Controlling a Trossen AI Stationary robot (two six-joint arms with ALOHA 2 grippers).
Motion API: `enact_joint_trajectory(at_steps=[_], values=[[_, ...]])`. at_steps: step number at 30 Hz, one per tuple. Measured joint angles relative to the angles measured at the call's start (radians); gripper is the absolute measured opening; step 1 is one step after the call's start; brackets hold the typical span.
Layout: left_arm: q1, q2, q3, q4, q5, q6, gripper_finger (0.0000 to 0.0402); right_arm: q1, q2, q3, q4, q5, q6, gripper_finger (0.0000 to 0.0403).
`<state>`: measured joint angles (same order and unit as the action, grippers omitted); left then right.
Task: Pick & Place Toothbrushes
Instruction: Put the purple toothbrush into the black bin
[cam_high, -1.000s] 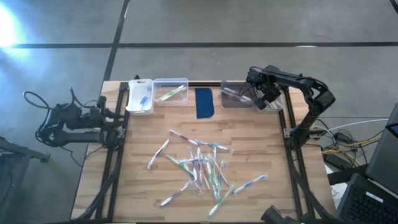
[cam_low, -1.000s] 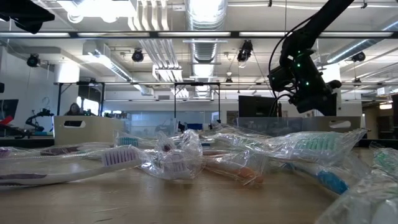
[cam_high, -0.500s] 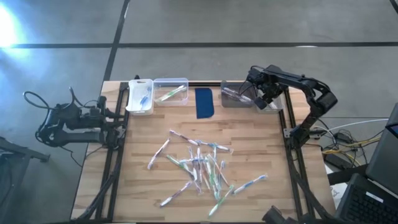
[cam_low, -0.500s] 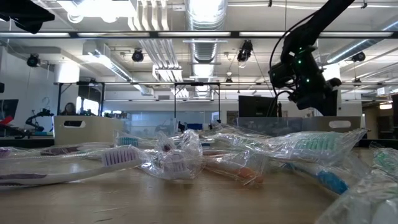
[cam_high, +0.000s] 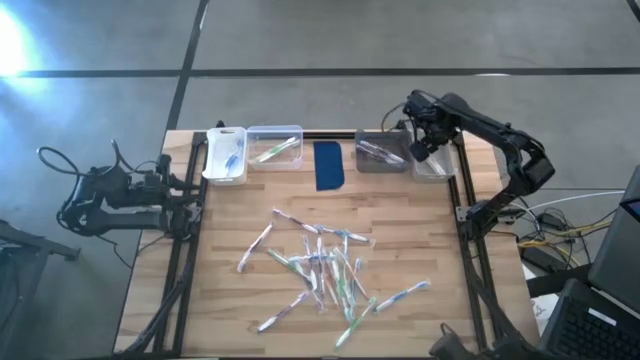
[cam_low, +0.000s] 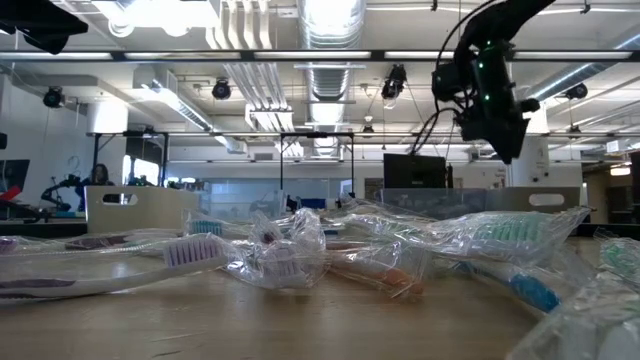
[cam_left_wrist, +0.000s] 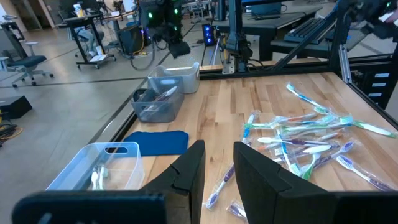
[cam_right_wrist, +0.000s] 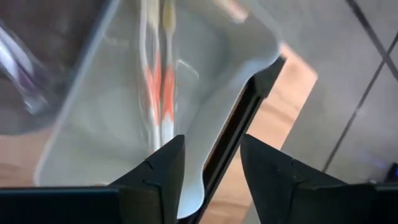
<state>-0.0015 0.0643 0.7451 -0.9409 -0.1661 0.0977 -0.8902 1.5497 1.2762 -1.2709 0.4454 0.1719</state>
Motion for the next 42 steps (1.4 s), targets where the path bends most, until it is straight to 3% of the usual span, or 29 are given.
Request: enact_joint_trajectory(at_steps=[7,23,39,42], values=[[0.000,0.000,0.000,0.000,0.000,0.000,0.0090,0.006,-0.033,0.161,-0.006,-0.023,0.002,0.0116],[0.000,0.000,0.000,0.000,0.000,0.000,0.0090,0.080,-0.038,0.489,-0.104,-0.243,0.034,0.0046],[0.000,0.000,0.000,0.000,0.000,0.000,0.0090,0.371,-0.071,0.600,-0.188,-0.237,0.168,0.0025],[0.000,0.000,0.000,0.003,-0.008,0.057,0.0090,0.436,-0.092,0.594,-0.185,-0.233,0.199,0.0018]])
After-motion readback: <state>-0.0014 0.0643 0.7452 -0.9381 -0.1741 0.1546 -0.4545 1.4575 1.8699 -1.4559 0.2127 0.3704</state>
